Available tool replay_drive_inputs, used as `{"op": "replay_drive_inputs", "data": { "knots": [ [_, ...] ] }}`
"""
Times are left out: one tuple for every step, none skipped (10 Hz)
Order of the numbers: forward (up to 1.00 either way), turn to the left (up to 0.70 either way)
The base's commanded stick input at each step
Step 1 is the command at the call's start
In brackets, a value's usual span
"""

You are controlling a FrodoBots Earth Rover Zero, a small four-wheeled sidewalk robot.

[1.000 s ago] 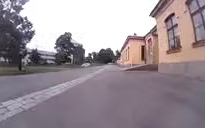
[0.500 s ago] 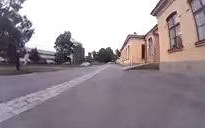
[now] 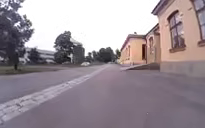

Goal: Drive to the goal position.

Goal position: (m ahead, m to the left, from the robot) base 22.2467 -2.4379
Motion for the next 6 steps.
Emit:
{"op": "replay_drive_inputs", "data": {
  "knots": [
    [0.45, 0.0],
    [0.45, 0.0],
    [0.45, 0.0],
    [0.45, 0.0],
    [0.45, 0.0],
    [0.45, 0.0]
  ]
}}
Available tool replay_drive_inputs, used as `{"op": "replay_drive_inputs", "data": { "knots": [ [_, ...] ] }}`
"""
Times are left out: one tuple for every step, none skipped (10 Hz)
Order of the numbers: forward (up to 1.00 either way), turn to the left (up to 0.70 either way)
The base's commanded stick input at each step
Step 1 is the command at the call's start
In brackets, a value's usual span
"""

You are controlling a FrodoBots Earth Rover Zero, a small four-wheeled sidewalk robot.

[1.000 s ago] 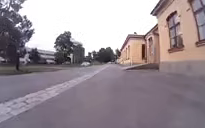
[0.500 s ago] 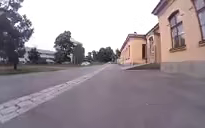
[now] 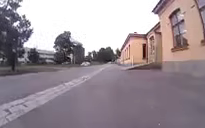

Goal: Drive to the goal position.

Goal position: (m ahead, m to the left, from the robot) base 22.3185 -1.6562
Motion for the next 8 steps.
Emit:
{"op": "replay_drive_inputs", "data": {
  "knots": [
    [0.45, 0.0],
    [0.45, 0.0],
    [0.45, 0.0],
    [0.45, 0.0],
    [0.45, 0.0],
    [0.45, 0.0],
    [0.45, 0.0],
    [0.45, 0.0]
  ]
}}
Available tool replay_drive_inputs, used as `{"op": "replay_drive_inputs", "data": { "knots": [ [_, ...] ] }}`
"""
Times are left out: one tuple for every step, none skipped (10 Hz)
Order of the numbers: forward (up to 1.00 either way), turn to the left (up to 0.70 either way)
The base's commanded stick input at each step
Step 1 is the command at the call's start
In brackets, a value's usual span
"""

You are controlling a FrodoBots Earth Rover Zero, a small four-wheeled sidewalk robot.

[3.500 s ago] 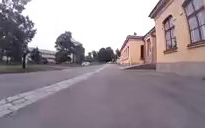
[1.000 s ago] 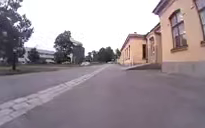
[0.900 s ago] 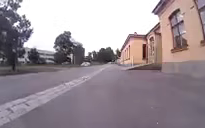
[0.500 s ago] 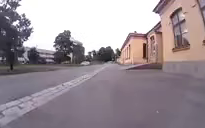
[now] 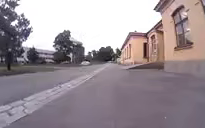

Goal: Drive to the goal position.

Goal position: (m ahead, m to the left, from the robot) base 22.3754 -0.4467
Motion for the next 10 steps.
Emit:
{"op": "replay_drive_inputs", "data": {
  "knots": [
    [0.45, 0.0],
    [0.45, 0.0],
    [0.45, 0.0],
    [0.45, 0.0],
    [0.45, 0.0],
    [0.45, 0.0],
    [0.45, 0.0],
    [0.45, 0.0],
    [0.45, 0.0],
    [0.45, 0.0]
  ]
}}
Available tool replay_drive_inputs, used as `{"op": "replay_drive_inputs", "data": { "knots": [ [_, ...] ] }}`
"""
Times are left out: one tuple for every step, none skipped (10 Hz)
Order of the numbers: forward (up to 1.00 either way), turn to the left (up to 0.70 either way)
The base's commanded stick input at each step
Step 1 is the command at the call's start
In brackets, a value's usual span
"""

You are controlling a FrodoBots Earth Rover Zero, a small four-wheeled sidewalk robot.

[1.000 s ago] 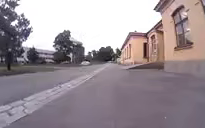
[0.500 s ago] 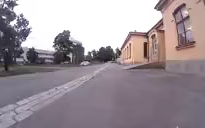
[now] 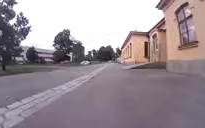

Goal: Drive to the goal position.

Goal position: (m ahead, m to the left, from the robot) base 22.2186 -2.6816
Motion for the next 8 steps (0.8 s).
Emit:
{"op": "replay_drive_inputs", "data": {
  "knots": [
    [0.45, 0.0],
    [0.45, 0.0],
    [0.45, 0.0],
    [0.45, 0.0],
    [0.45, 0.0],
    [0.45, 0.0],
    [0.45, 0.0],
    [0.45, 0.0]
  ]
}}
